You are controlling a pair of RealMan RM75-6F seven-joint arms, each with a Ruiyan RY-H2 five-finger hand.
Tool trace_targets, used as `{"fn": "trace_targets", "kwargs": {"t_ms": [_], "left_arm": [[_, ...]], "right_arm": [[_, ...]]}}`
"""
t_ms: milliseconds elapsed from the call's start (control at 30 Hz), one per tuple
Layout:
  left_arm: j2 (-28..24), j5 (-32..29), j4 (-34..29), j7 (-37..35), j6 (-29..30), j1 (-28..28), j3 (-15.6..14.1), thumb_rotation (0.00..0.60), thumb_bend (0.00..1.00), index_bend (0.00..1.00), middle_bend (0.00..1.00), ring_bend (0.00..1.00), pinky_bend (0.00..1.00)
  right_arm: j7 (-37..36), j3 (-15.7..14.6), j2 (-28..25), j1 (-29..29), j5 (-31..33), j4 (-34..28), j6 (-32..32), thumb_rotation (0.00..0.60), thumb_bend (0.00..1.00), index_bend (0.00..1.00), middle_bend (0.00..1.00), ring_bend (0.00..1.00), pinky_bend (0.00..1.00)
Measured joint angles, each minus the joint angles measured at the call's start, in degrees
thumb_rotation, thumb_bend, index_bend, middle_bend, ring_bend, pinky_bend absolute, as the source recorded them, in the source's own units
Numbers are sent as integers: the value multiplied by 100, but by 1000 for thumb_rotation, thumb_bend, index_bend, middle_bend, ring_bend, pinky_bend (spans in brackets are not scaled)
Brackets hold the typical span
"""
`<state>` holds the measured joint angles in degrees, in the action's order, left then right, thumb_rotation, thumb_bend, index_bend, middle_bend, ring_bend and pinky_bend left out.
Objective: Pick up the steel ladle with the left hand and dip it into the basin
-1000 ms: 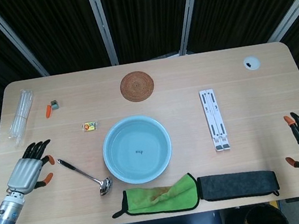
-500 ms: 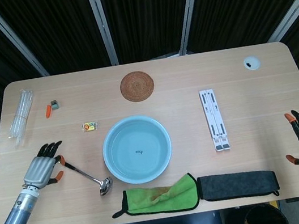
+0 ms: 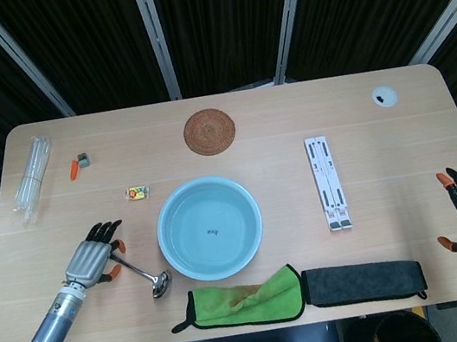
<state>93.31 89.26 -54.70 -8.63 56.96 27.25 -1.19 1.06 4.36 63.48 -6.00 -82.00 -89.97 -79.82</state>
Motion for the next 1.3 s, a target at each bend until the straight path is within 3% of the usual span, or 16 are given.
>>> {"fn": "trace_targets", "kwargs": {"t_ms": [333, 833, 1300], "left_arm": [[94, 43, -115, 113, -87, 119, -76, 600, 361, 425, 0, 0, 0], [-317, -93, -774, 519, -46, 45, -216, 600, 361, 427, 0, 0, 0], [-204, -197, -423, 463, -104, 37, -232, 600, 362, 427, 0, 0, 0]], "right_arm": [[-143, 28, -50, 53, 9, 40, -114, 600, 0, 0, 0, 0, 0], [-64, 30, -38, 91, -7, 24, -202, 600, 0, 0, 0, 0, 0], [57, 41, 15, 40, 56, 20, -99, 600, 0, 0, 0, 0, 0]]}}
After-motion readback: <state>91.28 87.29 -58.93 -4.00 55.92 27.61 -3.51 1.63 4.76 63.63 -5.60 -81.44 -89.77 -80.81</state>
